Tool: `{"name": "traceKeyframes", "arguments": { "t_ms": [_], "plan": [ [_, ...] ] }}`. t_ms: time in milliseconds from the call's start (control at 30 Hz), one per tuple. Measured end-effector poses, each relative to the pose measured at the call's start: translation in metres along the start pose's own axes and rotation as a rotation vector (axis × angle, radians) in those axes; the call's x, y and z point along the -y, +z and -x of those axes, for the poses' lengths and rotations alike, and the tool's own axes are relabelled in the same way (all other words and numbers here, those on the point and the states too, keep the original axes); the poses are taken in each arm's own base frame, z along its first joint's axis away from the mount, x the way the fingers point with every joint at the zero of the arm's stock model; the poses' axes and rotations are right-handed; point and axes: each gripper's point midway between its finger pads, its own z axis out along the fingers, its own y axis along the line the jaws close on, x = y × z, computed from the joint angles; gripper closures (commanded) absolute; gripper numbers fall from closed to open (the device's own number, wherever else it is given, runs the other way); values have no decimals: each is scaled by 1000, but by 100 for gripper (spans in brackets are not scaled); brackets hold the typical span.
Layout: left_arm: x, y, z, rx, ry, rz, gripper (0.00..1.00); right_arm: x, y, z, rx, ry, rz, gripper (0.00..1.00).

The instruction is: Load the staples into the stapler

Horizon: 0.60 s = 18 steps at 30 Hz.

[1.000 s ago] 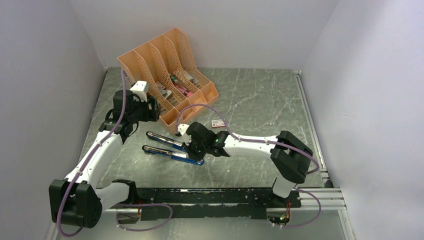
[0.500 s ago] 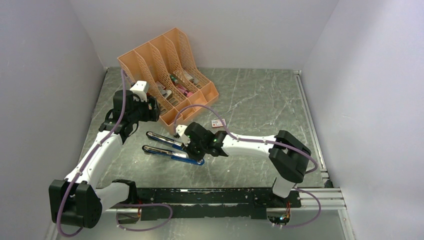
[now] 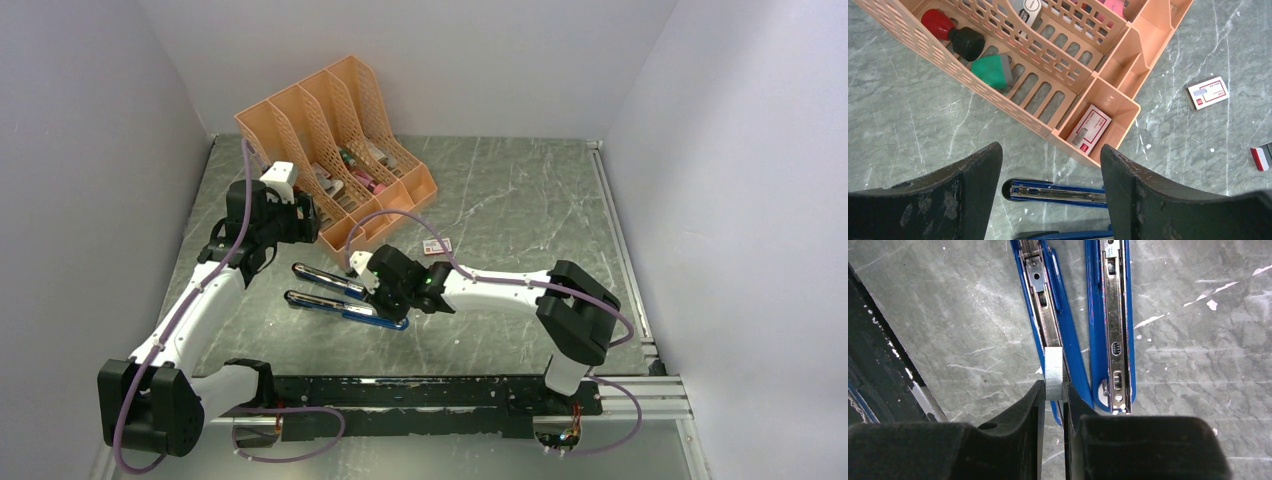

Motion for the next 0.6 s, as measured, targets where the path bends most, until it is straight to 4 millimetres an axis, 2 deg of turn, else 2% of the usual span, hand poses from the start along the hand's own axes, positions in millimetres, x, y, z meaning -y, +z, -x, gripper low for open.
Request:
{"name": "traceKeyframes", "arguments": {
  "t_ms": [600],
  "plan": [
    [0,0,0,0,0,0,24,1,4,-1,-14,-54,8,100]
  ]
}}
